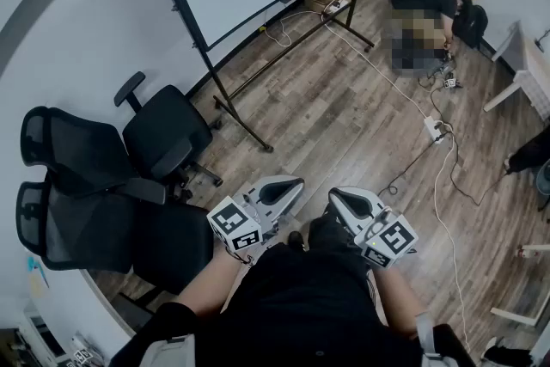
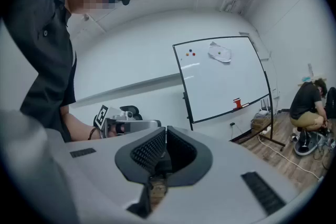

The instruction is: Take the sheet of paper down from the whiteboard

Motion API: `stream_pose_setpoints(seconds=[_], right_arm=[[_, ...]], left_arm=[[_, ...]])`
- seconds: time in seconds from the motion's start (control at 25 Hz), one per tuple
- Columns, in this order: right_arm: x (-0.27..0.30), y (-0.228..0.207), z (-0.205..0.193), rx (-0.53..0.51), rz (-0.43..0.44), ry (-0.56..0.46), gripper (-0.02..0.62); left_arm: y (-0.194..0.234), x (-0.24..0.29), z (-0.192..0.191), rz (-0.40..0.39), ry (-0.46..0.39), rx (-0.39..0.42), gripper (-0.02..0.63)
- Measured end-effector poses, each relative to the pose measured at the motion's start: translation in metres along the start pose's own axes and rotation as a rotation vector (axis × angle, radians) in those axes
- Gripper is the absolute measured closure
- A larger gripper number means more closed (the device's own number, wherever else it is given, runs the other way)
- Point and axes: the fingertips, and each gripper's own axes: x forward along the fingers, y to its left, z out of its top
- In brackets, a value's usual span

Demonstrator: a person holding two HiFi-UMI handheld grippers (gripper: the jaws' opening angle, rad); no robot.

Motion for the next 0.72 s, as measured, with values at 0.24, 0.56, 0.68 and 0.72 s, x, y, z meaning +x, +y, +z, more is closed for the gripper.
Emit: stream_pose_setpoints(seconds=[0.24, 0.56, 0.68, 0.72], right_arm=[[0.004, 0.009, -0.002, 0.017, -0.006, 0.035, 0.572], [0.004, 0.009, -0.001, -0.044, -0.003, 0.053, 0.572], [0.001, 0.011, 0.0, -0.035, 0.042, 0.022, 0.572], [0.0, 0.009, 0.002, -0.018, 0.054, 0.003, 0.572]], left_arm=[[0.011, -0.022, -0.001, 0.041, -0.02, -0.021, 0.595], [0.01, -0.029, -0.014, 0.069, -0.049, -0.057, 0.595], [0.009, -0.029, -0.016, 0.069, -0.032, -0.046, 0.595], [0.01, -0.029, -0.015, 0.07, -0.028, -0.037, 0.594]])
